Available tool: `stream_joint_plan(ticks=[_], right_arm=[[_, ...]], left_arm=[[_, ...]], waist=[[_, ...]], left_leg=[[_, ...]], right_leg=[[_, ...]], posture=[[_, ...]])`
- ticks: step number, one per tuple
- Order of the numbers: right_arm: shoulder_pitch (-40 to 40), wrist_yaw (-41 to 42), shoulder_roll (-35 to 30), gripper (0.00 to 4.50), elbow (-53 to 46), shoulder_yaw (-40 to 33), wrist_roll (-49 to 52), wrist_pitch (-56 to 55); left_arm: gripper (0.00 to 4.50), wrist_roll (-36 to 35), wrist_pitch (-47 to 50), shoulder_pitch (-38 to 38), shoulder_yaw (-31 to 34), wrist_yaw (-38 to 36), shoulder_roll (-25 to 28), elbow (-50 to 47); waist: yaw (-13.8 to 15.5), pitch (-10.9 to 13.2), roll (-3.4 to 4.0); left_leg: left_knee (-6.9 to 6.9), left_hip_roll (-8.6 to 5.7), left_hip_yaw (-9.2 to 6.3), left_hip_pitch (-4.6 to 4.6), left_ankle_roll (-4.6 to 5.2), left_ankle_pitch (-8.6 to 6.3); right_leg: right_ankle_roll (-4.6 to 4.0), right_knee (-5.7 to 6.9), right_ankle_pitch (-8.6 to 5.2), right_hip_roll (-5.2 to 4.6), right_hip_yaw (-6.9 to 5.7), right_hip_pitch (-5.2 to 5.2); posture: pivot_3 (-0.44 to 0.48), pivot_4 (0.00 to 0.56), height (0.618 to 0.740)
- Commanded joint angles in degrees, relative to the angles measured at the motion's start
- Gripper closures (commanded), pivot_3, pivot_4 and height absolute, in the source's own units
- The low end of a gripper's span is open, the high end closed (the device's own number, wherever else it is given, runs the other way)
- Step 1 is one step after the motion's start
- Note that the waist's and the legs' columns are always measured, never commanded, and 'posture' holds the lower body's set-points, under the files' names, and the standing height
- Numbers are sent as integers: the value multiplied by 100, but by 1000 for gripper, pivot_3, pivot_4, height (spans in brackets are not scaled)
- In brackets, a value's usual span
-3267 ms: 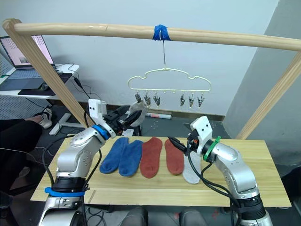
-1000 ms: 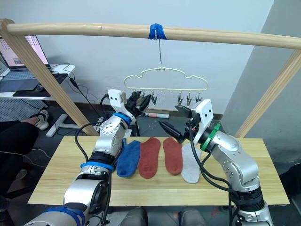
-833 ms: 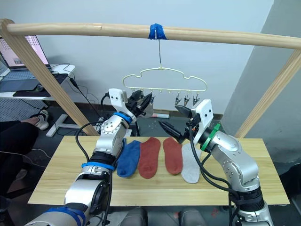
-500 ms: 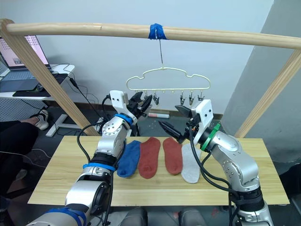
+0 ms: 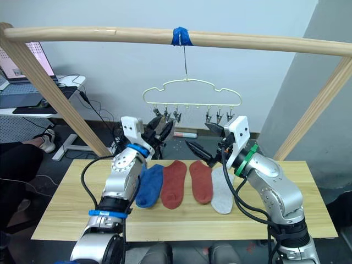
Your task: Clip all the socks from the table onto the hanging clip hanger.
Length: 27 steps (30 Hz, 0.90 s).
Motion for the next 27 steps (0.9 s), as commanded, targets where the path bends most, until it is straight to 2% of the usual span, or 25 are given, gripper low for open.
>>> stream_joint_plan(ticks=[1,17,27], right_arm=[[-25,16,-31,0,-275,-39,85,-44],[-96,7,-59,0,-282,-15,29,-45],[-68,-87,-96,0,-311,-63,22,-58]], left_arm=[[2143,17,61,-49,-43,52,-9,-236],[2143,124,-734,-1280,120,171,11,1848],[2143,181,-1128,-1689,181,118,-14,2562]], waist=[[2,4,-2],[7,9,-4],[-11,9,-4]], left_leg=[[1,-1,0,0,0,0],[0,-2,1,-4,1,-1],[-1,-2,0,-15,1,-1]], right_leg=[[0,0,0,0,1,1],[2,-10,0,0,0,1],[0,-23,1,0,-2,-2]], posture=[[-59,138,740],[-75,127,740],[-93,133,740]])
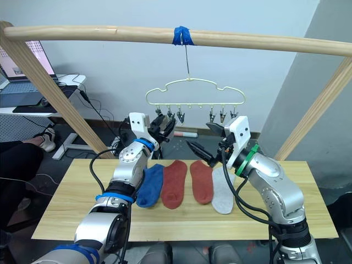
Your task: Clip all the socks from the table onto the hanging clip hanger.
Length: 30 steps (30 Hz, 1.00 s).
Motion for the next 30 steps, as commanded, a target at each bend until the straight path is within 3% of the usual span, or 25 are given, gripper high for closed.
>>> stream_joint_plan(ticks=[1,30], right_arm=[[-67,-42,-21,0,-310,-70,37,-64],[-63,-45,-45,0,-295,-53,17,-71]], left_arm=[[2143,41,-245,-244,37,-14,-1,100],[2143,200,-759,-535,35,89,34,518]], waist=[[-12,0,0],[-117,2,-1]], left_leg=[[0,0,0,-1,0,0],[0,0,-1,-3,0,0]], right_leg=[[0,0,0,0,0,0],[0,-2,0,0,-1,0]], posture=[[-93,133,740],[-96,137,740]])
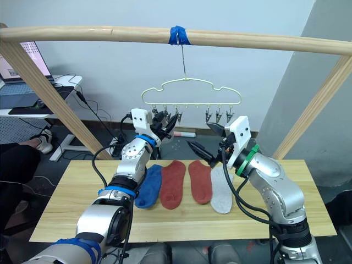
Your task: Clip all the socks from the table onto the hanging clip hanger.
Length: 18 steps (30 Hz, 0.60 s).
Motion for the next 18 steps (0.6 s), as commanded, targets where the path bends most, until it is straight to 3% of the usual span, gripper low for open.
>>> stream_joint_plan(ticks=[1,8,11,15,18], right_arm=[[-53,-31,-22,0,-303,-52,22,-70],[-60,-43,-16,0,-281,-65,31,-56],[-52,-46,-12,0,-282,-66,37,-52],[-50,-56,-2,0,-286,-60,47,-44],[-40,-61,1,0,-280,-57,51,-41]], left_arm=[[2143,73,-215,-191,34,76,53,-58],[2143,96,-301,-234,42,85,66,10],[2653,67,-319,-229,56,49,52,7],[3795,43,-323,-217,65,18,51,-3],[4264,30,-317,-207,72,-3,52,-26]], waist=[[0,0,0],[0,8,-2],[0,16,-4],[1,21,-5],[1,23,-5]], left_leg=[[0,0,0,0,0,0],[0,0,0,0,0,0],[0,0,0,0,0,0],[0,0,0,0,0,0],[0,0,0,0,0,0]], right_leg=[[0,0,0,0,0,0],[0,0,0,0,0,0],[0,0,0,0,0,0],[-1,0,1,0,0,0],[-1,0,1,0,0,0]], posture=[[-93,140,740],[-93,140,740],[-91,141,740],[-90,142,740],[-87,143,740]])
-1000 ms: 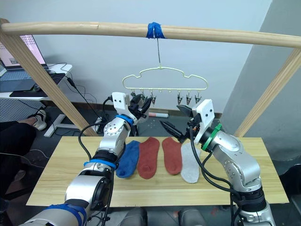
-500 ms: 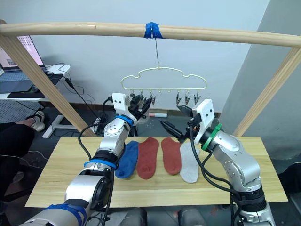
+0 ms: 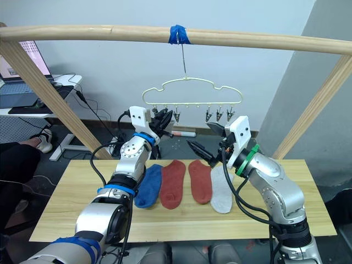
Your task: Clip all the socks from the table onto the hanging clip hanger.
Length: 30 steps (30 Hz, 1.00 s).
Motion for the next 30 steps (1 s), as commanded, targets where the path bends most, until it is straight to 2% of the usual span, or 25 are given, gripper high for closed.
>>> stream_joint_plan(ticks=[1,5,10,16,20,25,30], right_arm=[[-24,-29,-3,0,-260,-54,49,-41],[222,-15,-317,0,89,206,-449,-4],[409,-187,-543,0,1308,719,-1331,-75],[-169,-227,-125,0,3810,1195,-2248,-949],[-545,-277,117,0,5069,1246,-2661,-1374],[-743,-224,180,0,5994,1390,-3125,-1739],[-639,-105,222,0,6349,1407,-3304,-1869]], left_arm=[[4314,-54,-105,-119,68,-59,11,-111],[4314,-95,84,-54,67,-170,65,-341],[4314,-434,1237,275,80,-606,196,-1223],[4314,-1313,4004,791,110,-1263,766,-3010],[4314,-1699,5077,973,201,-1382,1125,-3742],[4314,-2122,5908,1211,317,-1431,1326,-4358],[4314,-2608,6628,1295,591,-1241,1290,-4692]], waist=[[0,2,0],[5,4,0],[-3,9,3],[-67,21,15],[-28,37,28],[8,39,29],[7,39,29]], left_leg=[[0,0,0,0,0,0],[0,0,0,-1,0,0],[0,2,0,1,0,0],[1,3,1,9,0,1],[2,6,-1,22,0,1],[2,3,0,27,-1,1],[2,4,-1,44,-1,1]], right_leg=[[0,0,0,0,0,0],[0,0,0,0,0,0],[0,0,0,0,0,-1],[-3,12,2,1,3,-1],[-3,29,2,3,1,4],[-7,29,4,-2,2,11],[-5,33,2,-1,2,24]], posture=[[-87,143,740],[-83,144,740],[-77,144,740],[-44,143,740],[-18,143,740],[7,143,740],[16,138,740]])
